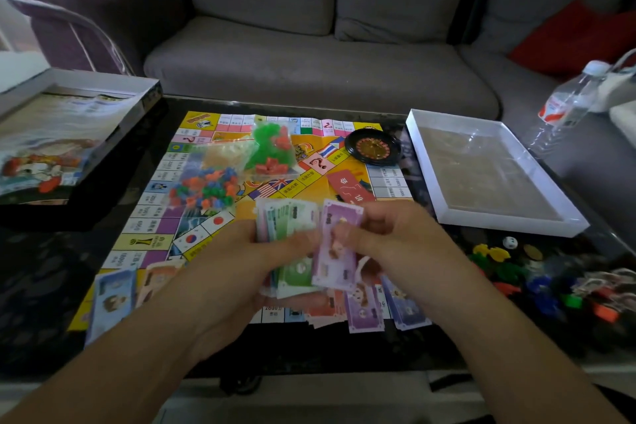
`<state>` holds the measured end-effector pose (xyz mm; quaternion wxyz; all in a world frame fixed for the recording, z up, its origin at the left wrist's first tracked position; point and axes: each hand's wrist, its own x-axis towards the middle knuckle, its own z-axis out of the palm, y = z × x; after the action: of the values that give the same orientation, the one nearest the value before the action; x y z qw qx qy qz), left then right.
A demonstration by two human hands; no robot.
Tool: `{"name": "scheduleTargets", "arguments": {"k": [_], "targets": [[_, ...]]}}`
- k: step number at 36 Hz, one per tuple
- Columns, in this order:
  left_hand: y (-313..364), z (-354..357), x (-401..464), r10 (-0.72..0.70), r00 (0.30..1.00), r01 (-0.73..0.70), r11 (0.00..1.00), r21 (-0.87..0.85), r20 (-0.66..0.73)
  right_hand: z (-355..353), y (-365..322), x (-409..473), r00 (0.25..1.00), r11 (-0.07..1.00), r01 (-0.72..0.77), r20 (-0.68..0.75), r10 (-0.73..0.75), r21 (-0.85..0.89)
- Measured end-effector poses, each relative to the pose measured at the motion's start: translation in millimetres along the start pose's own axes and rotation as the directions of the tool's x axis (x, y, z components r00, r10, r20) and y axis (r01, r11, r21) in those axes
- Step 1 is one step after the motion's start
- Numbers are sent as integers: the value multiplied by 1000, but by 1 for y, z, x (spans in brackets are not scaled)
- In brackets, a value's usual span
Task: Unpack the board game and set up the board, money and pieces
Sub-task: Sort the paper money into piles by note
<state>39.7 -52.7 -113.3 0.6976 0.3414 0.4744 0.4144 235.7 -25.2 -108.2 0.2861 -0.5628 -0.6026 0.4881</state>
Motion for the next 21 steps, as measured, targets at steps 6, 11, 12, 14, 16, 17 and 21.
{"name": "scheduleTargets", "arguments": {"k": [6,11,12,14,16,17,21], "targets": [[9,-12,1,-19,995,16,999,-32,-98,-34,7,4,989,942,-134,-95,110,-308],[13,-18,-1,31,996,-29,999,22,-86,-22,24,10,972,881,-233,-59,229,-411],[14,-17,-2,41,996,-39,999,25,-80,-19,26,11,970,872,-238,-55,238,-428],[14,-17,-2,56,996,-54,998,27,-70,-13,27,11,966,854,-248,-49,255,-457],[13,-17,-2,63,996,-61,998,27,-62,-11,27,8,962,832,-255,-45,268,-493],[12,-17,-2,64,996,-63,997,33,-57,-10,25,6,962,817,-255,-49,269,-518],[9,-18,-2,68,997,-67,996,52,-32,-10,15,0,975,762,-209,-72,210,-613]]}}
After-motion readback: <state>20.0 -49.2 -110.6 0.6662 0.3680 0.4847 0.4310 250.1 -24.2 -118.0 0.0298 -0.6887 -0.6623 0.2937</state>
